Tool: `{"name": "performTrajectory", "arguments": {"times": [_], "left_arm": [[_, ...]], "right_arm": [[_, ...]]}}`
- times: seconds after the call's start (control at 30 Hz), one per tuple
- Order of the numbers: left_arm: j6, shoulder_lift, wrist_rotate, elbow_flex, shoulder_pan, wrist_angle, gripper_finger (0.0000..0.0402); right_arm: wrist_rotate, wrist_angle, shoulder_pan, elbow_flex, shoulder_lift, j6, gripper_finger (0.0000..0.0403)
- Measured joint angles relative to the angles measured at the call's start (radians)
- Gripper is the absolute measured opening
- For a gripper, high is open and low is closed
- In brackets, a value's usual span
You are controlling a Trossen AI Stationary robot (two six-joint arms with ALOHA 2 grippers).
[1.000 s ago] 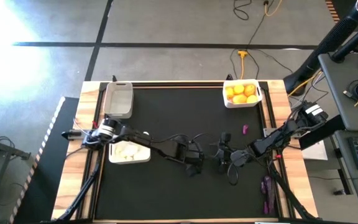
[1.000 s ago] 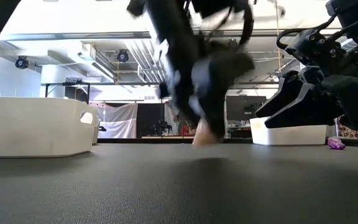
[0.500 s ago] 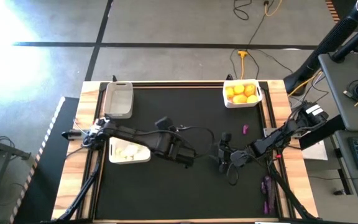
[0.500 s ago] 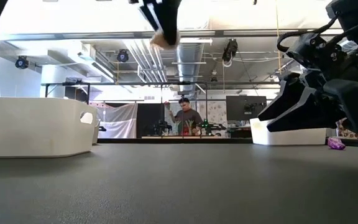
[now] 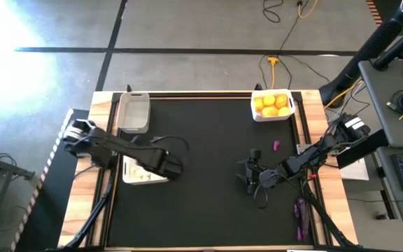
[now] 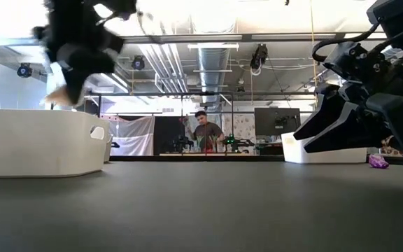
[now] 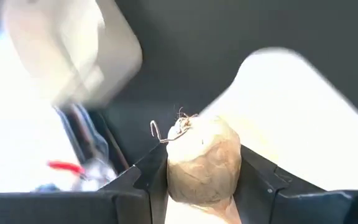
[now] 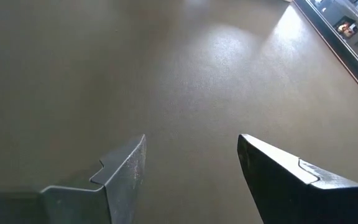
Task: Sort produce into baskets
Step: Put the white garlic into the bottom white bin, then move the violet eggplant to the top center of the table
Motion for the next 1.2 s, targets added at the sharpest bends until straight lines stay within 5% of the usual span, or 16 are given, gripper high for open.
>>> {"name": "performTrajectory", "arguments": {"times": [0.2,0.4,0.7,0.93,1.03,1.2], "left_arm": [[-0.076,-0.114,0.148,-0.279,-0.015,0.377,0.0126],[-0.093,-0.101,0.149,-0.361,-0.013,0.480,0.0167],[-0.001,-0.089,0.016,-0.184,-0.013,0.397,0.0264],[0.075,-0.089,-0.180,0.027,-0.013,0.332,0.0295],[0.164,-0.090,-0.248,0.078,-0.009,0.416,0.0295],[0.346,-0.089,-0.198,0.069,0.029,0.610,0.0291]], "right_arm": [[0.000,0.005,-0.001,0.003,0.000,-0.007,0.0251],[0.000,0.005,-0.001,0.004,0.000,-0.007,0.0247],[0.001,0.005,-0.001,0.004,0.000,-0.014,0.0244],[0.001,0.006,-0.001,0.004,0.000,-0.014,0.0244],[0.001,0.006,-0.001,0.004,0.000,-0.014,0.0244],[0.001,0.006,-0.001,0.004,0.000,-0.014,0.0244]]}}
